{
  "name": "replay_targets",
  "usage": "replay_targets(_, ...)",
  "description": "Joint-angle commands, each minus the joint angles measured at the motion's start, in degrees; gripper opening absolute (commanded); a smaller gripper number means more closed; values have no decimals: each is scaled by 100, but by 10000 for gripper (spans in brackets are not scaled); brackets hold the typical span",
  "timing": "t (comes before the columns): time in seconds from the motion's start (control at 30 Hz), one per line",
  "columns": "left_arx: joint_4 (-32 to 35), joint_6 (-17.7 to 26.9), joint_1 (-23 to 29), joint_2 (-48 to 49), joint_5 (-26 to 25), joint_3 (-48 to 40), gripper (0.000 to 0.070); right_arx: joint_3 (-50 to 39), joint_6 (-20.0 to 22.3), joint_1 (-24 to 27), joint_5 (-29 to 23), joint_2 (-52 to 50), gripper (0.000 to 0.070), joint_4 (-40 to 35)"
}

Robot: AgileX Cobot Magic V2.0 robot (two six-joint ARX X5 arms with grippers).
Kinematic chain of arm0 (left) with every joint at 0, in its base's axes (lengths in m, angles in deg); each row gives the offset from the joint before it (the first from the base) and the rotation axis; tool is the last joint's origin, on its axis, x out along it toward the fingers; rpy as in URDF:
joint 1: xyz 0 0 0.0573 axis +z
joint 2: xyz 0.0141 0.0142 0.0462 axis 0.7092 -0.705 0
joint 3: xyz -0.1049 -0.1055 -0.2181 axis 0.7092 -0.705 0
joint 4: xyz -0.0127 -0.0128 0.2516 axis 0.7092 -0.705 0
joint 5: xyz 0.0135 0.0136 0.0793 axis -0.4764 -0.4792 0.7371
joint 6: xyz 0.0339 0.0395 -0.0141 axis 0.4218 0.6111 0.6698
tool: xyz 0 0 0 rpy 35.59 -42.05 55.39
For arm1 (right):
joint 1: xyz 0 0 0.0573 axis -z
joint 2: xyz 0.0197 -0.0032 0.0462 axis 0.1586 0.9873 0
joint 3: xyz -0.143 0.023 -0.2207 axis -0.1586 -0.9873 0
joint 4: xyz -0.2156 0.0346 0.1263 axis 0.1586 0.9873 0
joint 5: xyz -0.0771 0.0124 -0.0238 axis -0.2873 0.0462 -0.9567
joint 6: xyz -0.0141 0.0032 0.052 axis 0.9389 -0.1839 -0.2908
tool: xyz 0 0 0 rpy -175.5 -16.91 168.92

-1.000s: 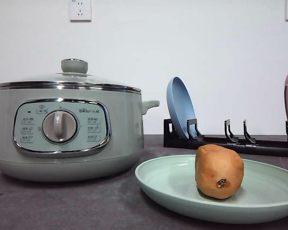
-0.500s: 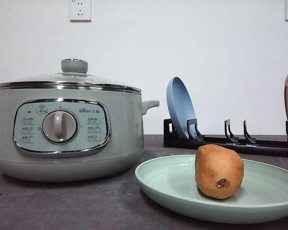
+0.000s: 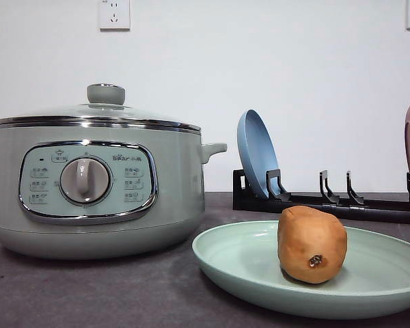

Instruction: Transfer potato from steamer to green plate

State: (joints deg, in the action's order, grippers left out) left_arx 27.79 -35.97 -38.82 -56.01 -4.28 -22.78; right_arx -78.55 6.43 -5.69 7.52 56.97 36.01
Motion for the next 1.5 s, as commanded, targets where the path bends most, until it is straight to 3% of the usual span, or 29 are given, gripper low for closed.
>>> replay_targets(0.0, 87, -13, 17, 13, 26, -118, 4, -28, -77, 9, -4, -7, 0, -11)
replay_targets(1.47, 87, -14, 17, 13, 26, -118, 4, -28, -77, 9, -4, -7, 0, -11)
